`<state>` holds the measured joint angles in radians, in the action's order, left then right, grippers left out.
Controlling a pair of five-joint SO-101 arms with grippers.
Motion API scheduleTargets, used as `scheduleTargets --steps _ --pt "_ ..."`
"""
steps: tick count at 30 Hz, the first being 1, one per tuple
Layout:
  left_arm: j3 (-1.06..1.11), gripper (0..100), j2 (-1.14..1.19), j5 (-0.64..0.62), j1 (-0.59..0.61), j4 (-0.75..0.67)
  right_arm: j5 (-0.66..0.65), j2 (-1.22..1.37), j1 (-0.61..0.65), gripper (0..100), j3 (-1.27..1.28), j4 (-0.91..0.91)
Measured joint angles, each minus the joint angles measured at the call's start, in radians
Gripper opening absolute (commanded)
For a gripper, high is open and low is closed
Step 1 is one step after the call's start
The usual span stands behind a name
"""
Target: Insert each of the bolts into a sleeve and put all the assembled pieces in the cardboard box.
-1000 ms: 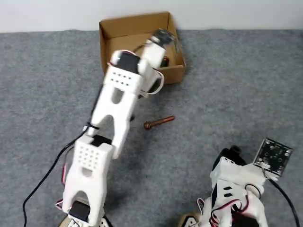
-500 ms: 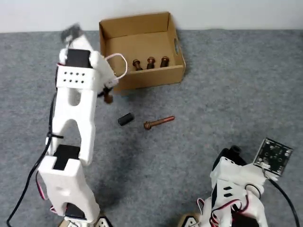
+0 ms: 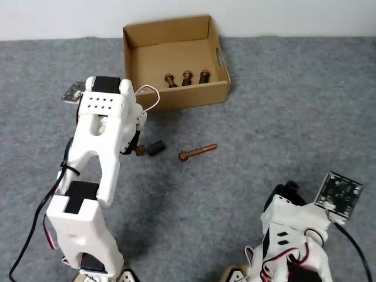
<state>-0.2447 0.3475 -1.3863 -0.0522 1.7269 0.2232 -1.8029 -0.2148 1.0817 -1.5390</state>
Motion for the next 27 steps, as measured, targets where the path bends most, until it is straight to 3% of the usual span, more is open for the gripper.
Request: scheduleTargets --steps 7,12,17,27 --pt "0.0 23 -0.015 0.003 0.0 0.003 0.0 0.0 0.0 0.8 0.0 0.0" --pt "0.0 23 -0.015 0.18 0.0 0.003 0.0 0.0 0.0 0.8 0.0 0.0" --pt "0.0 23 -0.015 0.6 0.063 0.003 0.0 0.0 0.0 0.8 0.0 0.0" --pt "0.0 23 -0.015 1.649 0.153 0.003 -0.002 0.002 0.0 0.8 0.015 0.0"
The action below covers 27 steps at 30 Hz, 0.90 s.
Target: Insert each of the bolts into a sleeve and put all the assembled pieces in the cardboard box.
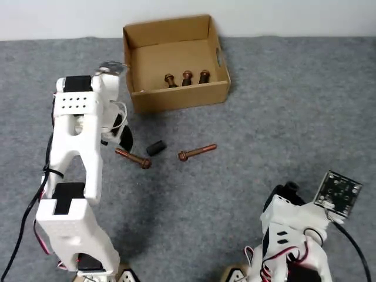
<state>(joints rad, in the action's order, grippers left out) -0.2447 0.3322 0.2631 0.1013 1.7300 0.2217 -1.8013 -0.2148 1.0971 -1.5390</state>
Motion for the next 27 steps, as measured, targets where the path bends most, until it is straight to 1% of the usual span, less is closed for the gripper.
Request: scheduleTargets --steps 3,5,9,12,14,17,21,27 --pt "0.0 23 0.0 0.278 0.0 -0.026 0.0 0.0 0.0 0.8 0.0 0.0" --pt "0.0 23 0.0 0.427 0.0 -0.068 0.0 0.0 0.0 0.8 0.0 0.0" --pt "0.0 23 0.002 0.654 0.0 -0.133 0.0 0.0 0.0 0.8 0.0 0.0" --pt "0.0 23 0.049 0.778 -0.006 -0.147 -0.002 0.0 0.0 0.8 0.0 0.0" --pt "0.0 23 0.095 0.827 -0.015 -0.152 -0.002 0.0 0.0 0.8 0.0 0.0" --pt "0.0 23 0.149 0.864 -0.031 -0.152 -0.002 0.0 -0.002 0.8 0.0 0.0" --pt "0.0 23 0.196 0.875 -0.061 -0.155 -0.002 0.0 -0.002 0.8 0.0 0.0" --pt "0.0 23 0.247 0.875 -0.1 -0.221 -0.002 0.0 -0.002 0.8 0.014 0.0"
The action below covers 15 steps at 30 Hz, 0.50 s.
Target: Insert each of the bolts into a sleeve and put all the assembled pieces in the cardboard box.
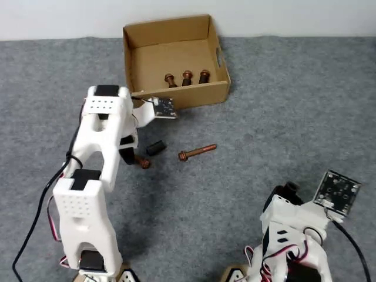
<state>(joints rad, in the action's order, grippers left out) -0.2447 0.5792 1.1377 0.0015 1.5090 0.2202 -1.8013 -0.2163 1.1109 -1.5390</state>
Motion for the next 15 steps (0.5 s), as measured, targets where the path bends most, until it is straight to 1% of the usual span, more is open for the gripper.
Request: scheduleTargets --steps 3,5,13,15 --pt "0.0 23 0.04 0.0 -0.026 -0.006 0.0 0.0 0.0 0.8 0.0 0.0" --pt "0.0 21 0.069 0.0 -0.04 -0.006 0.0 0.0 0.0 0.8 0.0 0.0" --pt "-0.003 1 0.094 0.0 -0.069 0.003 0.0 0.0 0.0 0.8 0.0 0.0" --pt "-0.003 1 0.094 0.002 -0.08 0.028 0.0 0.0 0.0 0.8 0.0 0.0"
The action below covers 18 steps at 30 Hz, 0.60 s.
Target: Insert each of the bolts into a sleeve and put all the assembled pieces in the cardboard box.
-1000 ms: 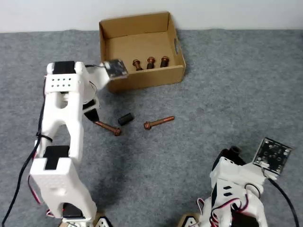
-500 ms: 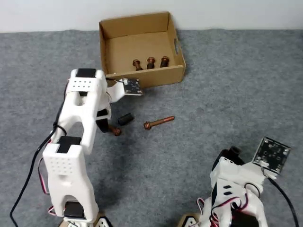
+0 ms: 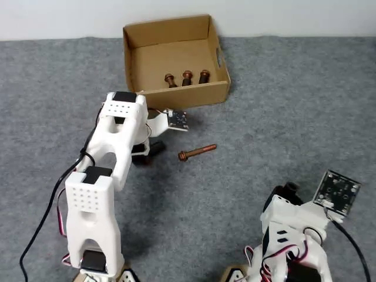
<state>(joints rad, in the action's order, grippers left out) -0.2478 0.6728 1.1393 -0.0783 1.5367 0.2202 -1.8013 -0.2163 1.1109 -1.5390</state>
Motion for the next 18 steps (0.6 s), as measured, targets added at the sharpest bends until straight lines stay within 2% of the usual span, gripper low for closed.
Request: scheduleTargets --steps 6,11,18 --pt "-0.002 1 0.0 -0.023 -0.009 0.043 0.0 0.0 0.0 0.8 0.0 0.0" --pt "-0.002 1 -0.061 -0.199 -0.014 0.12 0.0 0.0 0.0 0.8 0.0 0.0" --pt "0.092 1 -0.345 -0.454 -0.021 0.181 0.0 0.0 0.0 0.8 0.0 0.0"
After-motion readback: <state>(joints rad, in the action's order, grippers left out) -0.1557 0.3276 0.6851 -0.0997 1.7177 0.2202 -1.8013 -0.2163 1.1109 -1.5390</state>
